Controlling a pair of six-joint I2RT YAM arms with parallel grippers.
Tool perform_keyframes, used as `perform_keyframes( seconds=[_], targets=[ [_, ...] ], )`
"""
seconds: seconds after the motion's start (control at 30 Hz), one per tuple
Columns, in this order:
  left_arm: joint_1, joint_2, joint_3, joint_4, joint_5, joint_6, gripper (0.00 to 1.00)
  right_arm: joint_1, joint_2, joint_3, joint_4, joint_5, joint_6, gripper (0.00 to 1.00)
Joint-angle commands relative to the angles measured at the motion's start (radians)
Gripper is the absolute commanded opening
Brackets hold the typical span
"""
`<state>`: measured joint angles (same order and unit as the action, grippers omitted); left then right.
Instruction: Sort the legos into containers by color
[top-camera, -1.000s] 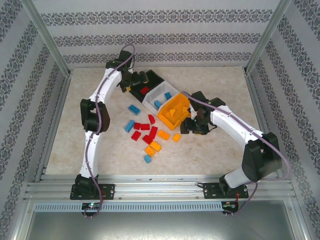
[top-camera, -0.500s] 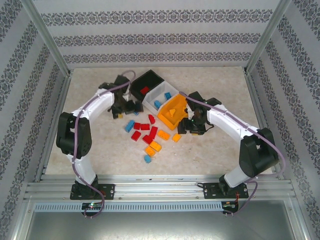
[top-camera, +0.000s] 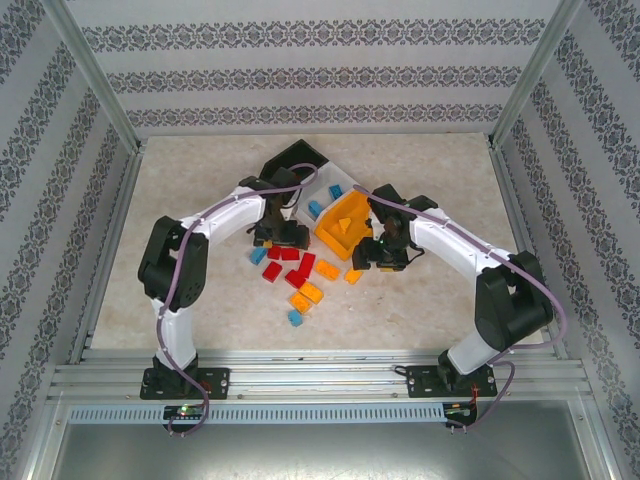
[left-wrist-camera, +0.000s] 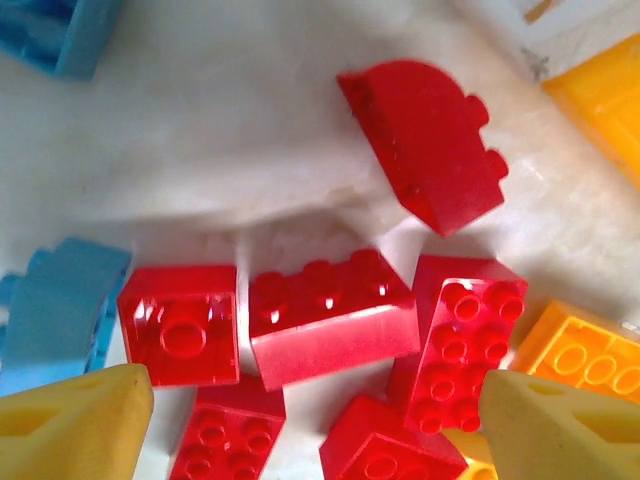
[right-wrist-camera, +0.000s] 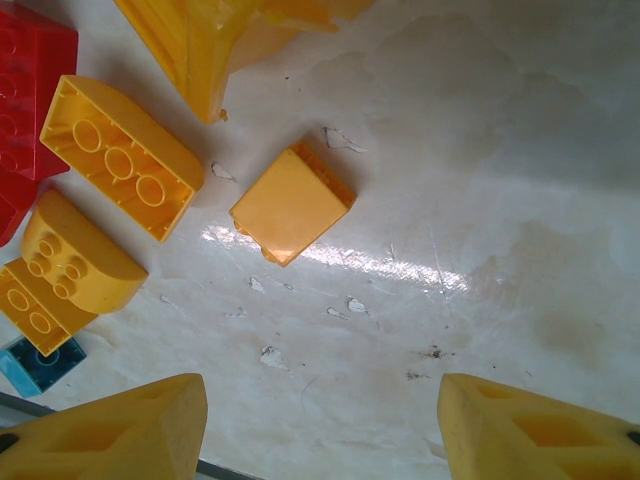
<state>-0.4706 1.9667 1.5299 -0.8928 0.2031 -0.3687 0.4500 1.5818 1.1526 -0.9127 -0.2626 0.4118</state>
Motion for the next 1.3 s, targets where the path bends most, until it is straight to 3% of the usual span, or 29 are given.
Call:
perform_keyframes(
  seconds=[0.0,0.17,0.8,1.27],
  targets=[
    [-0.011,0.042,0.060,-0.083,-0.032,0.039,0.80,0.008,-0.036,-0.005,-0.016,0.007,-0.010,0.64],
    [-0.033,0.080,0.094,-0.101,-0.035,0.008,0.70,0.006,-0.051,-0.016,-0.013,0.011,-0.003,0.64],
    [-0.059,0.133,0.067,-0.080,-0.051,-0.076,0.66,0.017,-0.052,-0.019,-0.009,0.010,0.005,0.64],
    [-0.058,0.157,0.132,-0.120,-0.089,-0.083,0.49,0.019,-0.054,-0.019,-0.012,0.016,0.002,0.64]
  ],
)
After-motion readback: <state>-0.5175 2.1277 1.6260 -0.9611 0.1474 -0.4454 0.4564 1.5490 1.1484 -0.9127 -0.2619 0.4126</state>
